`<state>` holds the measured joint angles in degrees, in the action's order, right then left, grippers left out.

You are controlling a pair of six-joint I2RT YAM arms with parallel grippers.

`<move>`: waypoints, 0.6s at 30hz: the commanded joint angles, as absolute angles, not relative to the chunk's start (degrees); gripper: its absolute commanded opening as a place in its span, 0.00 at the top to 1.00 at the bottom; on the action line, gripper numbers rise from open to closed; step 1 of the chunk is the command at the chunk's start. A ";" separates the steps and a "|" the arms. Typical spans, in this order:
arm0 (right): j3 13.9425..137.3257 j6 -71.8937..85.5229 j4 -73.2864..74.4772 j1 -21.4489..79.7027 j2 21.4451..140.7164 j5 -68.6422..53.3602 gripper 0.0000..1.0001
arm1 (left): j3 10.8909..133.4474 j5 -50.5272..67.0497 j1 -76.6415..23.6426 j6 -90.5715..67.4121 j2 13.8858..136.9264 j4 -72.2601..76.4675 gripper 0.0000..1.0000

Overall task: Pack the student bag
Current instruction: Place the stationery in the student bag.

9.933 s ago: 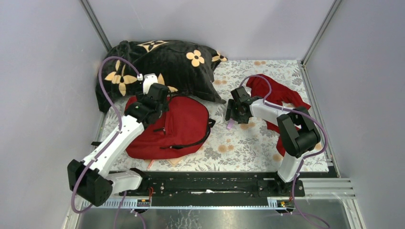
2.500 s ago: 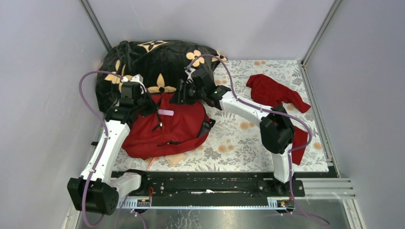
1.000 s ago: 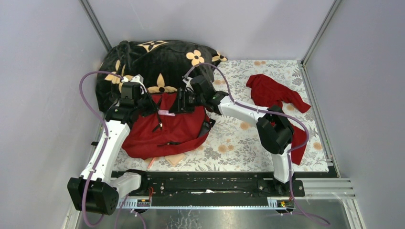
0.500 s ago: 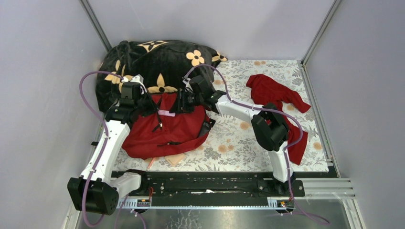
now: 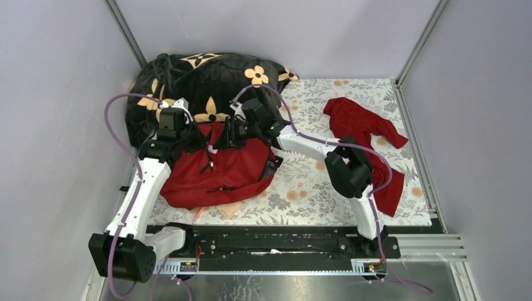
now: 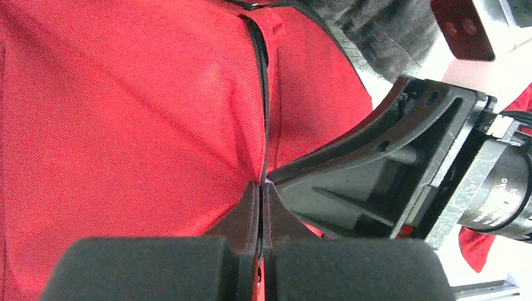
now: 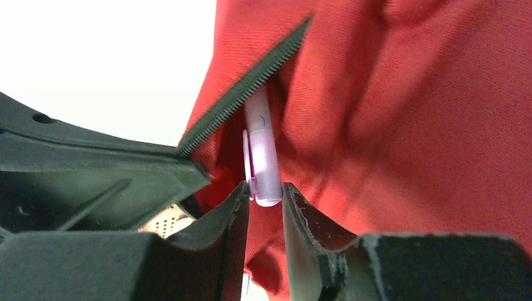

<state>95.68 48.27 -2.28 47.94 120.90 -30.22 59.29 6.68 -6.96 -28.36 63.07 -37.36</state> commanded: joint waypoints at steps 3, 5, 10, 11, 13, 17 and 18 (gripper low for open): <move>106.09 50.51 -4.16 51.35 126.68 -34.57 0.72 | 58.54 7.88 -6.77 -28.16 62.48 -34.78 1.00; 108.74 51.07 -3.38 52.02 128.99 -35.20 0.75 | 58.54 7.93 -6.72 -28.18 62.34 -34.72 1.00; 113.97 50.63 0.64 52.16 132.41 -36.32 0.76 | 58.02 7.91 -6.77 -28.39 61.81 -34.72 1.00; 113.54 49.83 2.07 52.20 132.05 -35.84 0.70 | 58.09 7.84 -6.77 -28.47 61.70 -34.72 1.00; 111.12 48.19 2.67 52.09 129.56 -34.31 0.56 | 58.05 7.63 -6.77 -28.48 61.70 -34.78 1.00; 103.31 46.63 0.62 51.76 122.89 -30.05 0.44 | 58.10 7.37 -6.77 -28.48 61.79 -34.76 1.00; 101.00 46.54 -0.56 51.50 120.90 -29.18 0.43 | 58.10 7.24 -6.77 -28.48 61.78 -34.73 1.00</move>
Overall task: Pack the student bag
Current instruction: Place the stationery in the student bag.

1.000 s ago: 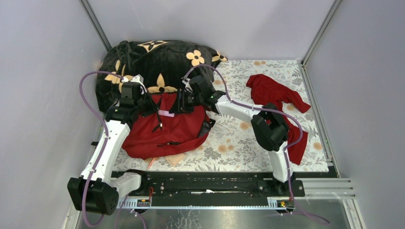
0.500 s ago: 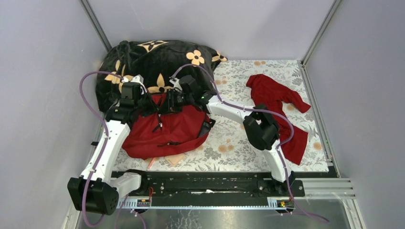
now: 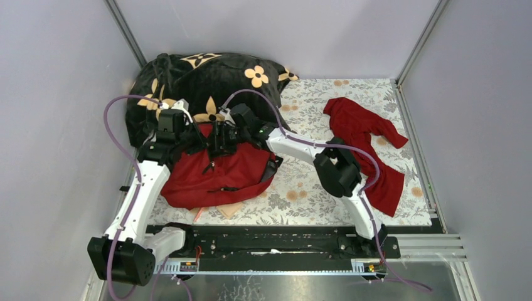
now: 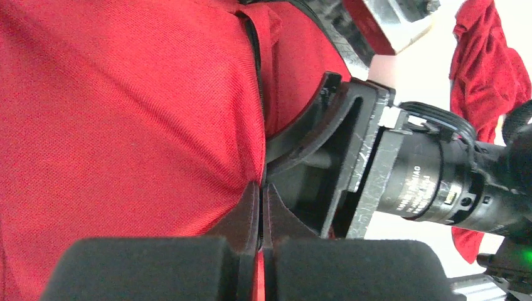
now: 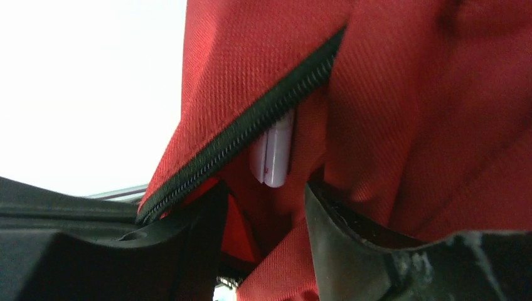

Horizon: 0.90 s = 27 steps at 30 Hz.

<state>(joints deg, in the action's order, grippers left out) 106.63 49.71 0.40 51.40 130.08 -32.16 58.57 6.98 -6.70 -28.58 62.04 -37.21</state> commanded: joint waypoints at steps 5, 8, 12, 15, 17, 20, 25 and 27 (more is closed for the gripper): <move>89.48 45.71 -4.07 49.12 111.20 -25.02 0.42 | 58.10 6.86 -6.67 -28.20 62.08 -34.80 1.00; 83.45 45.02 -5.39 47.65 105.37 -22.67 0.38 | 57.94 6.07 -6.60 -28.21 62.59 -34.79 1.00; 75.77 41.16 -3.58 47.20 98.00 -18.60 0.36 | 57.79 4.35 -6.51 -28.55 63.68 -34.55 1.00; 68.06 36.99 -2.35 47.56 92.02 -15.50 0.35 | 58.81 1.96 -6.50 -29.17 66.17 -34.92 1.00; 63.14 33.21 -0.60 49.30 88.20 -11.34 0.35 | 59.93 1.41 -6.46 -29.09 68.45 -34.58 1.00; 56.36 28.54 2.08 54.11 82.66 -3.95 0.35 | 62.74 0.70 -6.29 -28.80 72.56 -34.10 1.00; 47.15 27.54 -3.04 64.17 79.06 6.70 0.33 | 67.70 0.18 -5.44 -30.32 76.64 -33.43 1.00; 44.04 29.16 -7.34 67.54 79.59 7.49 0.32 | 68.06 -1.14 -5.08 -31.43 76.30 -32.73 1.00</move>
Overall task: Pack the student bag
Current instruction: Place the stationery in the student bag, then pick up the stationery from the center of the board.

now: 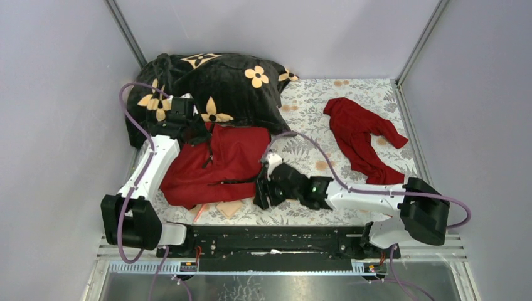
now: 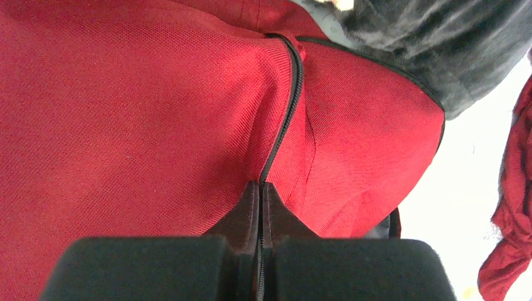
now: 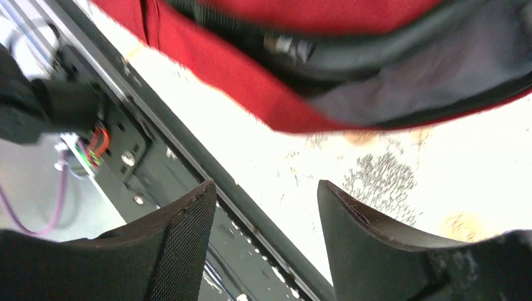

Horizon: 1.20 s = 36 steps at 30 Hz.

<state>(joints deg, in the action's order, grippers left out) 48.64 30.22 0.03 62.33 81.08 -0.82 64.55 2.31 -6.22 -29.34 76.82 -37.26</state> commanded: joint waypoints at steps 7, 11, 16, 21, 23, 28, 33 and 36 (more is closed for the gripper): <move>46.18 30.56 -16.02 74.05 91.86 16.94 0.31 | 73.21 -0.32 -3.30 -33.20 76.13 -29.89 1.00; 50.11 30.82 -17.43 74.08 99.22 19.03 0.26 | 77.10 -0.37 -2.05 -33.12 78.30 -28.69 1.00; 55.75 31.48 -17.18 74.00 106.13 20.99 0.19 | 79.97 3.84 -0.06 -33.86 81.00 -27.62 1.00; 60.09 31.95 -16.16 74.00 110.39 16.64 0.23 | 78.86 6.58 -0.09 -34.26 81.49 -26.38 1.00; 60.43 31.73 -17.01 74.00 110.85 15.39 0.30 | 77.88 6.76 -0.04 -34.22 81.32 -26.02 1.00; 60.81 32.27 -15.44 74.00 111.15 15.69 0.65 | 76.00 7.25 -0.09 -34.41 80.52 -25.30 1.00; 61.34 33.21 -11.27 74.00 109.77 18.49 1.00 | 74.73 6.78 -0.09 -34.03 80.59 -25.03 1.00; 60.38 33.37 -8.54 73.96 107.10 20.06 1.00 | 73.92 6.43 -0.09 -33.87 80.98 -25.29 1.00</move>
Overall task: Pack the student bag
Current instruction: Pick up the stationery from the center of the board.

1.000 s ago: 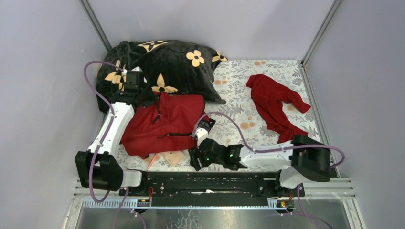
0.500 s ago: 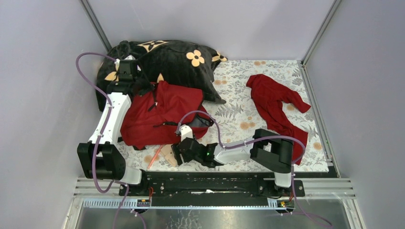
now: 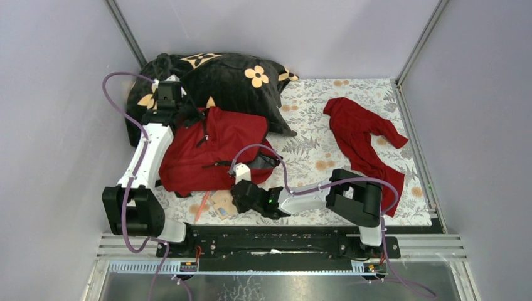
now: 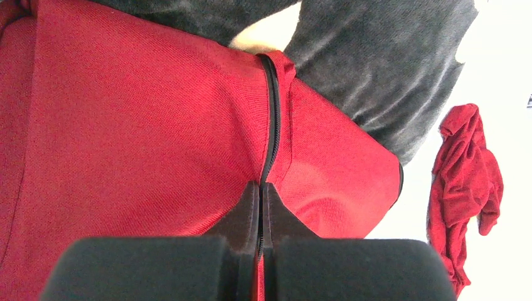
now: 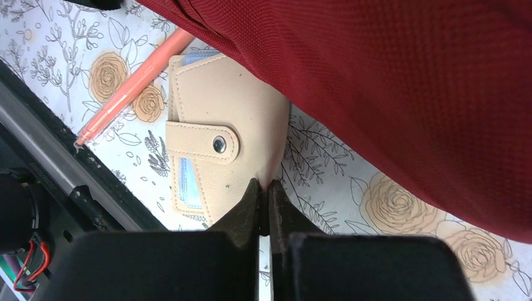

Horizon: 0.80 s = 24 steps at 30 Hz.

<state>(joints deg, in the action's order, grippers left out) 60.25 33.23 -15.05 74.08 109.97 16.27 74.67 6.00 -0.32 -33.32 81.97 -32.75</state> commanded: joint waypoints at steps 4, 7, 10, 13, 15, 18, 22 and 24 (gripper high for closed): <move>54.80 34.51 -4.71 73.93 99.09 24.26 1.00 | 72.38 6.20 -0.09 -33.11 80.38 -25.32 1.00; 48.34 35.39 -1.80 73.68 90.52 25.63 1.00 | 71.87 6.68 -0.09 -32.41 79.96 -25.27 1.00; 41.15 31.09 -0.61 73.80 79.95 21.44 1.00 | 70.87 8.13 -0.09 -31.13 79.68 -25.56 1.00; 39.71 28.80 4.98 73.87 67.66 18.39 1.00 | 68.07 9.41 -0.09 -30.94 78.79 -25.09 1.00; 42.46 27.97 9.49 73.84 61.99 20.06 1.00 | 65.92 11.30 -0.09 -31.26 77.73 -24.36 1.00; 47.46 25.38 12.13 73.72 58.34 24.84 1.00 | 64.17 13.72 -0.09 -31.20 76.01 -24.48 1.00; 54.97 21.57 9.78 69.66 62.58 22.45 1.00 | 62.65 15.07 -0.04 -28.91 73.89 -27.29 1.00; 58.49 21.42 7.72 64.83 65.89 17.68 1.00 | 61.59 15.56 -0.09 -28.45 72.81 -28.33 1.00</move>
